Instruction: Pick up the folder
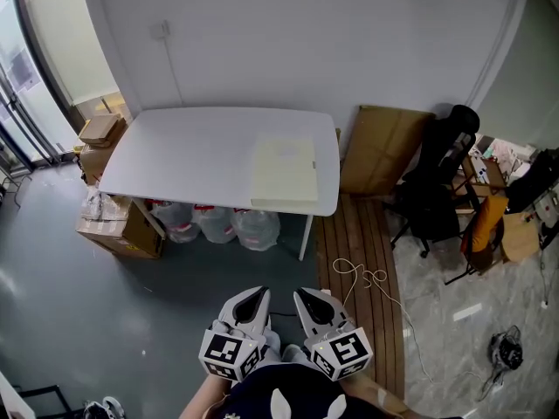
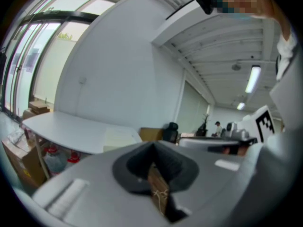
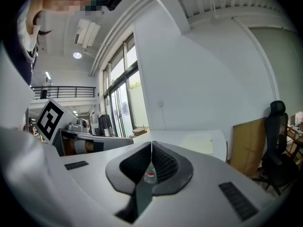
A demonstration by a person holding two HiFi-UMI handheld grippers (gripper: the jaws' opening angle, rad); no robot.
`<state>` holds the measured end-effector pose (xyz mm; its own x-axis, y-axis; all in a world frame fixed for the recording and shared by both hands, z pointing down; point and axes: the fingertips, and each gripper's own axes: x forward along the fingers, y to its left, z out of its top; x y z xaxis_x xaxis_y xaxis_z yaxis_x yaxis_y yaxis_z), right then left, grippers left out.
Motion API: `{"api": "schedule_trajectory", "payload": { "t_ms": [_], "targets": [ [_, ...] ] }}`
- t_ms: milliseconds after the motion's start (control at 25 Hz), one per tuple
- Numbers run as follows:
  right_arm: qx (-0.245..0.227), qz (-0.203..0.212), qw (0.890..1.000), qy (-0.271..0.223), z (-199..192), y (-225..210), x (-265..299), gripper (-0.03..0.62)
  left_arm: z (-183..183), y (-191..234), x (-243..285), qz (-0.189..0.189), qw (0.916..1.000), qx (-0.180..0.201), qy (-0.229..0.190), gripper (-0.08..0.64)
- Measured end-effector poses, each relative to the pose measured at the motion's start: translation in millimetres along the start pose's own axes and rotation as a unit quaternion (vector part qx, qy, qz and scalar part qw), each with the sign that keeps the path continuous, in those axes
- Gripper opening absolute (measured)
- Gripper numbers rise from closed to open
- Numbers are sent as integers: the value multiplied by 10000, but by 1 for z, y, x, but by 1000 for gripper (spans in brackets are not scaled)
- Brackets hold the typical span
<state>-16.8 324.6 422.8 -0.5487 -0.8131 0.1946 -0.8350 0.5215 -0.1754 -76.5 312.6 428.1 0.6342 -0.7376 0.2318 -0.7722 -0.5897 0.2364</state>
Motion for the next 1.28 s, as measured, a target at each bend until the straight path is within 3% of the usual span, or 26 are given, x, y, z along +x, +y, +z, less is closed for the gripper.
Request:
{"api": "schedule_trajectory", "payload": {
  "t_ms": [280, 800, 1280],
  "targets": [
    [-107, 55, 9999, 0, 11, -5, 43, 12, 13, 38, 19, 22, 10000, -67, -68, 3],
    [-189, -215, 9996, 18, 26, -22, 118, 12, 39, 101, 59, -290, 9995, -33, -92, 3],
    [-148, -499, 9986, 51, 18, -18, 150, 12, 33, 130, 71, -693, 9975, -47, 91, 3]
  ]
}}
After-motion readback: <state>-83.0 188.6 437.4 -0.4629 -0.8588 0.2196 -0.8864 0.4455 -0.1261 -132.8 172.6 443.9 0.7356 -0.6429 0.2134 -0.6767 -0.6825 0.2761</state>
